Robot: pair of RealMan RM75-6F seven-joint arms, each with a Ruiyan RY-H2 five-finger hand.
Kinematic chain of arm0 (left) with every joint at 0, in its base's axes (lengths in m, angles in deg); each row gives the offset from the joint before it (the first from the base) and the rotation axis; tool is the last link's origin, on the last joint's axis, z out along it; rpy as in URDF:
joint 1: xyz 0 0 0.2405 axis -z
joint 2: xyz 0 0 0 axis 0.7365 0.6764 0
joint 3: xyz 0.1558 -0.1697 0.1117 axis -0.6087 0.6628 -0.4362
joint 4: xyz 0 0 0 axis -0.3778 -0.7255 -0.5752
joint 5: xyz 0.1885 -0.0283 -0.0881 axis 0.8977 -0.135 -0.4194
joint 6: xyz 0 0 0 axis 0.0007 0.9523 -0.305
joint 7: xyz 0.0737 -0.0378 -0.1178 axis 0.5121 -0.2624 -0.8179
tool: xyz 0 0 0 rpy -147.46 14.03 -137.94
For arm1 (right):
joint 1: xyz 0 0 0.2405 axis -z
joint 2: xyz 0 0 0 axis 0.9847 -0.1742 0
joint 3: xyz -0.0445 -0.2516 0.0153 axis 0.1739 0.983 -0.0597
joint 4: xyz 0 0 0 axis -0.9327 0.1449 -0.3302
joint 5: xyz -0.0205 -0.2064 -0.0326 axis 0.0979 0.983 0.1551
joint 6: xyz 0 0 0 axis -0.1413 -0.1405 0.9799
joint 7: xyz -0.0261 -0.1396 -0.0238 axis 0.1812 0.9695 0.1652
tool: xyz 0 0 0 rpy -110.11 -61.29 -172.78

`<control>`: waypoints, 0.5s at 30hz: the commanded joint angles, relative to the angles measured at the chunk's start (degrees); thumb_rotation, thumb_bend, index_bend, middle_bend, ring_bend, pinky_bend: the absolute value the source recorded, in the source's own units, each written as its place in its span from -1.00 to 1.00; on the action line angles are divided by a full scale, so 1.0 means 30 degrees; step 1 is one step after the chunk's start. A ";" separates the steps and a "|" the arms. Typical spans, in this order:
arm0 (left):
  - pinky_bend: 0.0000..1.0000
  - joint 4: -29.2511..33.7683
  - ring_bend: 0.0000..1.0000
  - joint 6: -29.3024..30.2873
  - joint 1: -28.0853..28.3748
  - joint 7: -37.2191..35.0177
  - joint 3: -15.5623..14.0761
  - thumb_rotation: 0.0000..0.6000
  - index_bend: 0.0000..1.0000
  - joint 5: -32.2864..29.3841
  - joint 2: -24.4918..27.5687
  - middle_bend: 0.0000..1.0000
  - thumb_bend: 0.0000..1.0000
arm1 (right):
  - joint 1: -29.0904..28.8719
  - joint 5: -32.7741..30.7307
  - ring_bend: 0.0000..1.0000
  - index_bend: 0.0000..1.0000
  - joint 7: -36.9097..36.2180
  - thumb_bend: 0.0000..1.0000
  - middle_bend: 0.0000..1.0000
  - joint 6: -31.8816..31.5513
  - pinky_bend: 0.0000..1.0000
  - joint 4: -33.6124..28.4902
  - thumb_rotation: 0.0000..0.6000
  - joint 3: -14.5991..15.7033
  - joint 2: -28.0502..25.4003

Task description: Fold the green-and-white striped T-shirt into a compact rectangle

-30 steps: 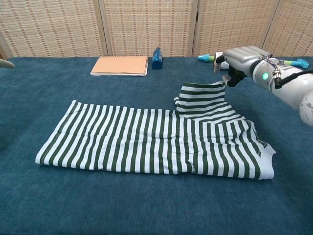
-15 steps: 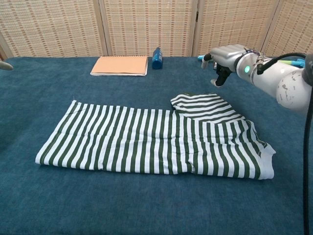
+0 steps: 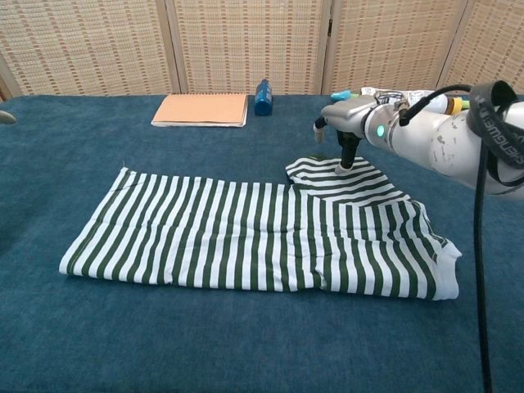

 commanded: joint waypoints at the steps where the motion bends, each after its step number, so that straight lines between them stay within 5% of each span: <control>1: 0.95 -0.0044 0.55 -0.0033 -0.0038 -0.0021 -0.0031 1.00 -1.00 -0.0032 0.0009 0.72 -0.47 | -0.0341 -0.0231 1.00 -0.47 0.0124 -0.36 0.85 0.0388 1.00 0.0510 1.00 0.0195 0.0281; 15: 0.95 -0.0354 0.55 -0.0213 -0.0166 -0.0141 -0.0075 1.00 -1.00 -0.0228 -0.0095 0.72 -0.46 | -0.1485 -0.0990 1.00 -0.43 -0.0068 -0.22 0.85 0.2331 1.00 0.2859 1.00 0.0767 0.1150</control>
